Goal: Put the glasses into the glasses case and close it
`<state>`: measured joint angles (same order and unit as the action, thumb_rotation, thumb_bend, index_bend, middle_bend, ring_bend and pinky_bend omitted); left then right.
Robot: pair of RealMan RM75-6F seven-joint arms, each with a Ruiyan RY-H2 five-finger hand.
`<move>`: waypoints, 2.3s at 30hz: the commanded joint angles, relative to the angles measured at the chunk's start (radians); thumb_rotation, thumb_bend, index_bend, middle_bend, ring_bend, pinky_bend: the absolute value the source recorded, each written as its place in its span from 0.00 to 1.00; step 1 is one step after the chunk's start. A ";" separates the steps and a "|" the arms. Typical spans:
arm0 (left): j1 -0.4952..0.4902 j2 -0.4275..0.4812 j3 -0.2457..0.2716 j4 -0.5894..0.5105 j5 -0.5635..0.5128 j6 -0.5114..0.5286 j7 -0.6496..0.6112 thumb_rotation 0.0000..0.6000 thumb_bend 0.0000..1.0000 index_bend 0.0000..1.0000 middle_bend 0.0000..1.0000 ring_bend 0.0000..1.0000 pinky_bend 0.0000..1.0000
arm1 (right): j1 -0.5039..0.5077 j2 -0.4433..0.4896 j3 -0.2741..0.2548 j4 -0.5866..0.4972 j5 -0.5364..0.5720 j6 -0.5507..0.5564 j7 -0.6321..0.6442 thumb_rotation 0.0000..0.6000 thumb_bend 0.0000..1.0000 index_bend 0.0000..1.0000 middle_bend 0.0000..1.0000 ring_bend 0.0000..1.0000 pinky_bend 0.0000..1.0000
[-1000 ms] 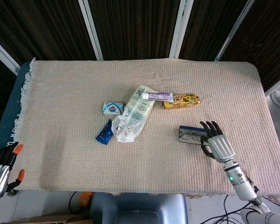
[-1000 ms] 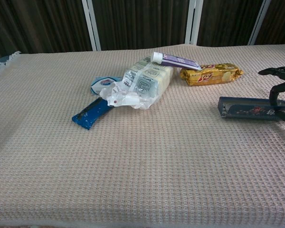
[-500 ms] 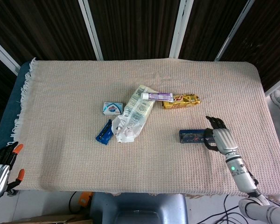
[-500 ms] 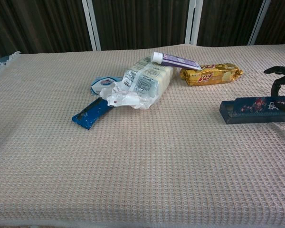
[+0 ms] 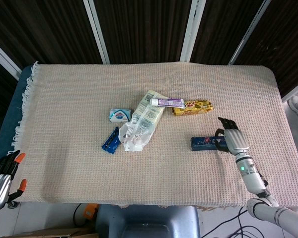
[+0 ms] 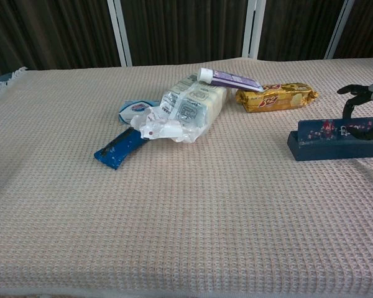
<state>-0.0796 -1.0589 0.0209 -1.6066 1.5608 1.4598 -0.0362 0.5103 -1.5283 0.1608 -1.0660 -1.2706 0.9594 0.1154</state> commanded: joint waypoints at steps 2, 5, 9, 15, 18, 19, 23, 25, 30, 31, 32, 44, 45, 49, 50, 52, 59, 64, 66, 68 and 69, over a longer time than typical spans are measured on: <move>0.000 0.001 0.001 -0.001 0.000 -0.001 0.000 1.00 0.45 0.00 0.00 0.00 0.09 | 0.007 -0.014 0.003 0.018 0.003 -0.004 -0.011 1.00 0.65 0.73 0.16 0.00 0.00; 0.000 0.001 0.001 -0.001 0.000 -0.001 -0.001 1.00 0.45 0.00 0.00 0.00 0.09 | 0.010 -0.018 0.003 0.026 0.006 -0.010 -0.020 1.00 0.65 0.66 0.16 0.00 0.00; 0.001 0.001 0.001 -0.001 0.002 0.002 -0.004 1.00 0.45 0.00 0.00 0.00 0.09 | 0.011 -0.019 0.006 0.033 0.011 -0.013 -0.018 1.00 0.65 0.50 0.14 0.00 0.00; 0.000 0.000 0.002 0.000 0.005 0.002 -0.005 1.00 0.45 0.00 0.00 0.00 0.09 | 0.009 -0.013 0.010 0.032 0.010 -0.006 -0.018 1.00 0.64 0.42 0.12 0.00 0.00; 0.000 0.000 0.002 0.000 0.006 0.003 -0.004 1.00 0.45 0.00 0.00 0.00 0.10 | 0.009 -0.011 0.011 0.028 0.010 -0.002 -0.024 1.00 0.62 0.41 0.11 0.00 0.00; 0.000 0.000 0.003 0.000 0.007 0.003 -0.004 1.00 0.45 0.00 0.00 0.00 0.10 | 0.009 -0.010 0.011 0.028 0.010 -0.003 -0.025 1.00 0.61 0.41 0.11 0.00 0.00; 0.001 0.000 0.003 0.000 0.008 0.005 -0.005 1.00 0.45 0.00 0.00 0.00 0.10 | 0.007 -0.007 0.012 0.020 0.007 0.004 -0.021 1.00 0.55 0.41 0.11 0.00 0.00; 0.001 0.000 0.003 0.001 0.008 0.005 -0.007 1.00 0.45 0.00 0.00 0.00 0.10 | 0.002 -0.003 0.010 0.011 -0.004 0.022 -0.016 1.00 0.53 0.41 0.11 0.00 0.00; 0.001 0.001 0.002 0.001 0.006 0.005 -0.013 1.00 0.45 0.00 0.00 0.00 0.10 | -0.020 0.026 -0.022 -0.027 -0.076 0.087 0.014 1.00 0.53 0.44 0.11 0.00 0.00; 0.001 0.001 0.002 0.001 0.006 0.005 -0.013 1.00 0.45 0.00 0.00 0.00 0.10 | -0.023 0.032 -0.029 -0.033 -0.086 0.093 0.016 1.00 0.53 0.45 0.11 0.00 0.00; 0.000 0.001 0.002 0.001 0.006 0.005 -0.013 1.00 0.45 0.00 0.00 0.00 0.10 | -0.024 0.035 -0.032 -0.036 -0.091 0.095 0.016 1.00 0.53 0.45 0.11 0.00 0.00; 0.004 -0.001 0.004 0.004 0.018 0.017 -0.015 1.00 0.45 0.00 0.00 0.00 0.10 | -0.036 0.061 -0.095 -0.074 -0.127 0.070 -0.082 1.00 0.53 0.47 0.10 0.00 0.00; 0.004 -0.001 0.004 0.004 0.017 0.017 -0.016 1.00 0.45 0.00 0.00 0.00 0.10 | -0.034 0.061 -0.095 -0.074 -0.125 0.065 -0.087 1.00 0.53 0.47 0.10 0.00 0.00; 0.005 0.001 0.004 0.005 0.015 0.017 -0.018 1.00 0.45 0.00 0.00 0.00 0.10 | -0.031 0.053 -0.087 -0.064 -0.109 0.054 -0.096 1.00 0.53 0.46 0.09 0.00 0.00; 0.005 0.001 0.004 0.006 0.016 0.017 -0.018 1.00 0.45 0.00 0.00 0.00 0.10 | -0.030 0.051 -0.084 -0.061 -0.106 0.053 -0.096 1.00 0.53 0.47 0.09 0.00 0.00; 0.004 0.001 0.005 0.006 0.017 0.016 -0.018 1.00 0.45 0.00 0.00 0.00 0.10 | -0.030 0.048 -0.082 -0.054 -0.103 0.052 -0.095 1.00 0.53 0.47 0.09 0.00 0.00; 0.005 0.000 0.005 0.006 0.018 0.016 -0.013 1.00 0.45 0.00 0.00 0.00 0.10 | -0.025 0.034 -0.077 -0.027 -0.090 0.032 -0.089 1.00 0.53 0.47 0.09 0.00 0.00; 0.006 -0.001 0.005 0.005 0.019 0.018 -0.010 1.00 0.44 0.00 0.00 0.00 0.10 | -0.021 0.032 -0.074 -0.023 -0.088 0.024 -0.073 1.00 0.53 0.47 0.10 0.00 0.00; 0.006 -0.001 0.006 0.006 0.019 0.020 -0.011 1.00 0.44 0.00 0.00 0.00 0.10 | -0.025 0.038 -0.071 -0.028 -0.093 0.039 -0.066 1.00 0.53 0.47 0.10 0.00 0.00; 0.006 -0.001 0.005 0.007 0.019 0.020 -0.012 1.00 0.45 0.00 0.00 0.00 0.10 | -0.031 0.049 -0.069 -0.040 -0.099 0.057 -0.057 1.00 0.53 0.47 0.10 0.00 0.00; 0.006 -0.001 0.005 0.007 0.020 0.021 -0.013 1.00 0.45 0.00 0.00 0.00 0.10 | -0.037 0.058 -0.069 -0.051 -0.105 0.072 -0.051 1.00 0.53 0.47 0.09 0.00 0.00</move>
<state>-0.0732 -1.0598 0.0263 -1.6000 1.5806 1.4804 -0.0489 0.4805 -1.4815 0.0905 -1.1042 -1.3678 1.0154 0.0555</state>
